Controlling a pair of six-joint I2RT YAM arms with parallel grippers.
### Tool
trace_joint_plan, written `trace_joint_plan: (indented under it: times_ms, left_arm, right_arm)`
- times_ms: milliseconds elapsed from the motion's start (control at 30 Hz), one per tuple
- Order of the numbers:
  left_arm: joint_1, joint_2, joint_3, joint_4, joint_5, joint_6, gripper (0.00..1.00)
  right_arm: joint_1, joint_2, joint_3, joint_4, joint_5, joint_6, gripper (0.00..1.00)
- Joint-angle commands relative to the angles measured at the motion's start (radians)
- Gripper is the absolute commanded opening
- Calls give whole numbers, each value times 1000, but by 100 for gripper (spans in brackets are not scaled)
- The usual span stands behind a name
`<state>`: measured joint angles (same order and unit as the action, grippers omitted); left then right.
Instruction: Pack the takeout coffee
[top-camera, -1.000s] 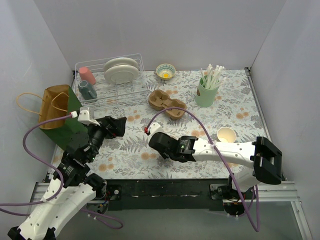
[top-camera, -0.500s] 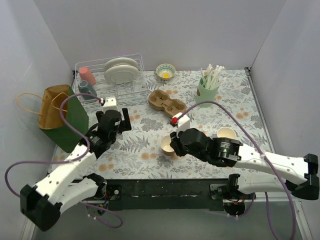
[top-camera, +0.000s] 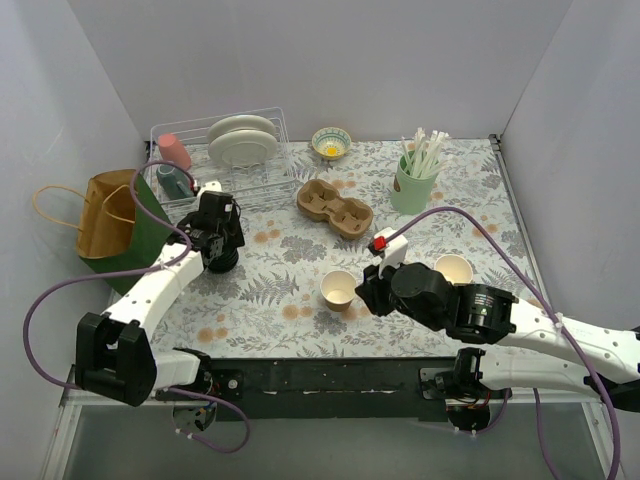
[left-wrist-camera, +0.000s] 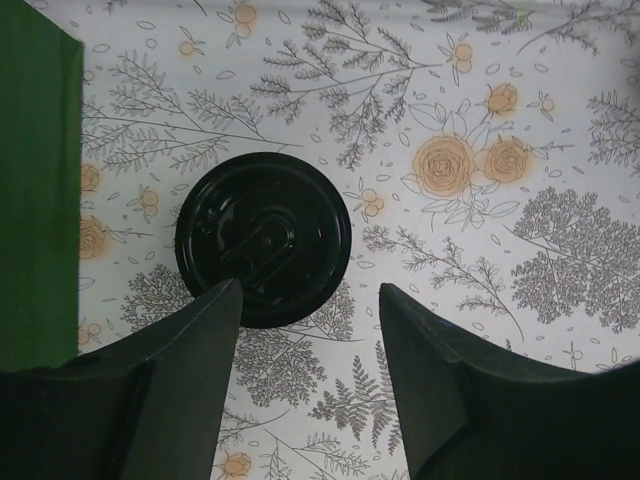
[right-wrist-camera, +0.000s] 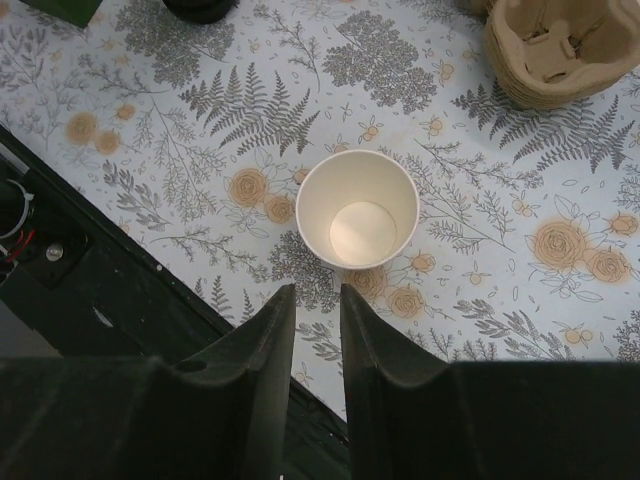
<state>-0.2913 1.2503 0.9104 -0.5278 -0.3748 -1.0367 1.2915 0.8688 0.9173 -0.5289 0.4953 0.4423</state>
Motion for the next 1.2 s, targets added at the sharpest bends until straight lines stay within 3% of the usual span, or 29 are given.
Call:
trace_joint_plan:
  times_ms: [0,333,867,1167]
  left_arm:
    - [0,24,33,5,114,56,53]
    - [3,109,27,29,90,69,43]
    - [29,196,58,46,76,93,41]
    - [40,218,61,45,105,98,33]
  right_arm:
    - [5,-36,-24,18,29,6,33]
    - [5,-14,-24,18,26,-2,32]
    - [5,-14,-31,15,37,-5,31]
    - [5,-25,-38,4,40,1,31]
